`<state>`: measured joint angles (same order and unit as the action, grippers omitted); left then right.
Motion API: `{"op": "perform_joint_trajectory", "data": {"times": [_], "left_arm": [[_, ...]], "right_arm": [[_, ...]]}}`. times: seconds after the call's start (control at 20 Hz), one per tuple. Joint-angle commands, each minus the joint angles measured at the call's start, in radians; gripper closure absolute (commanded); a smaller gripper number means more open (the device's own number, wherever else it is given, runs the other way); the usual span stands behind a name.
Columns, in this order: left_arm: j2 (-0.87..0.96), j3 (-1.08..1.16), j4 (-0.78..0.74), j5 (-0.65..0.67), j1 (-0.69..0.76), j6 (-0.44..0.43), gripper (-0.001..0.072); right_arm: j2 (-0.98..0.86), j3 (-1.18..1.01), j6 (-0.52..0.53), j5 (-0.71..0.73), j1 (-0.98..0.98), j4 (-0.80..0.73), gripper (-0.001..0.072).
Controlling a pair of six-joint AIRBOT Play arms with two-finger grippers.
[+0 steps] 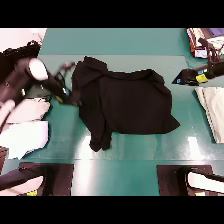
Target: Fold the shirts.
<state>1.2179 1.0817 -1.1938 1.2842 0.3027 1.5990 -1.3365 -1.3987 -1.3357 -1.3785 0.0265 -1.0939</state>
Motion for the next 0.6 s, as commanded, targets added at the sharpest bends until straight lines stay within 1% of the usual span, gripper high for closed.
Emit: {"op": "perform_joint_trajectory", "data": {"times": [0.0,0.1,0.25,0.35,0.55], "left_arm": [[-0.176,-0.328,0.143,-0.101,0.117,0.073,0.0207],[-0.220,-0.414,0.177,-0.149,0.161,0.107,0.0207],[-0.225,-0.484,0.208,-0.249,0.198,0.156,0.0207],[-0.225,-0.519,0.244,-0.347,0.200,0.156,0.0207],[-0.225,-0.526,0.267,-0.524,0.200,0.156,0.0207]], "right_arm": [[0.095,0.122,0.002,0.058,-0.003,0.003,0.0261],[0.119,0.153,0.002,0.060,-0.003,0.003,0.0261],[0.144,0.165,0.002,0.057,-0.003,0.003,0.0261],[0.156,0.165,0.002,0.057,-0.003,0.003,0.0261],[0.166,0.165,0.002,0.047,-0.003,0.003,0.0261]]}}
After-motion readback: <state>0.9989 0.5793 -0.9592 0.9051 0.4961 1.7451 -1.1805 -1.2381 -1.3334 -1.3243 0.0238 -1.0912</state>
